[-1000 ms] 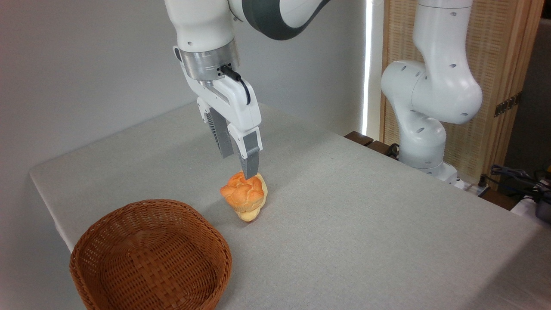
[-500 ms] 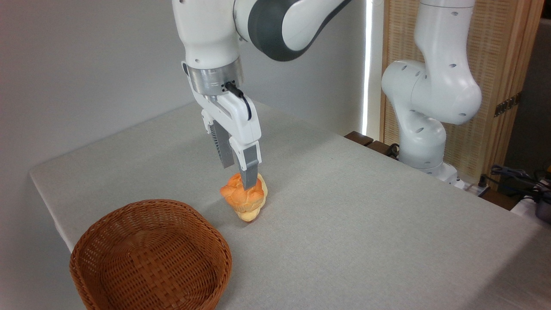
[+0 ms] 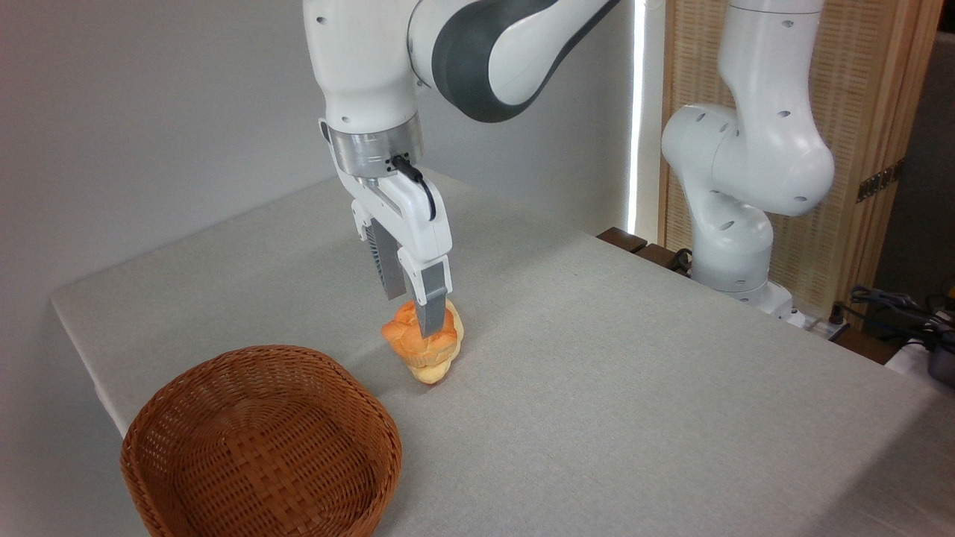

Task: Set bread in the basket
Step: 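Lower the open gripper down onto the orange-glazed bun, then close the gripper fingers around the orange-glazed bun, then lift the bun and carry it over the wicker basket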

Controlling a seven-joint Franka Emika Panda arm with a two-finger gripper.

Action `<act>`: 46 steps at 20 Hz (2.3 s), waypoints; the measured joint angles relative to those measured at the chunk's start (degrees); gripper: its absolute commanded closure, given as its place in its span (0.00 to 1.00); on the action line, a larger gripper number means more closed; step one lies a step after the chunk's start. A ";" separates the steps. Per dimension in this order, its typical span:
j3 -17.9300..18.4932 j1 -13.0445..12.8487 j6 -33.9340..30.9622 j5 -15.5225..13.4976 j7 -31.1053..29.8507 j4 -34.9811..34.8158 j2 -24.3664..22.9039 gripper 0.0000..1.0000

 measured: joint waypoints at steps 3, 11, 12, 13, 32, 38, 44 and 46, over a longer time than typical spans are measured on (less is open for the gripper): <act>-0.02 -0.83 1.53 0.00 0.01 -1.25 0.00 0.00; -0.01 -1.26 2.69 3.25 2.33 -3.01 0.20 0.00; -0.02 -1.29 2.70 3.58 2.34 -3.21 0.21 0.00; -0.02 -1.34 2.72 3.75 2.35 -3.40 0.24 0.00; -0.02 -2.25 2.81 5.69 2.38 -3.68 0.97 0.46; -0.03 -2.31 3.21 6.10 2.38 -3.68 0.97 0.44; -0.02 -2.33 3.30 6.10 2.38 -3.68 0.97 0.40; 0.01 -2.33 3.32 6.10 2.38 -3.64 0.96 0.39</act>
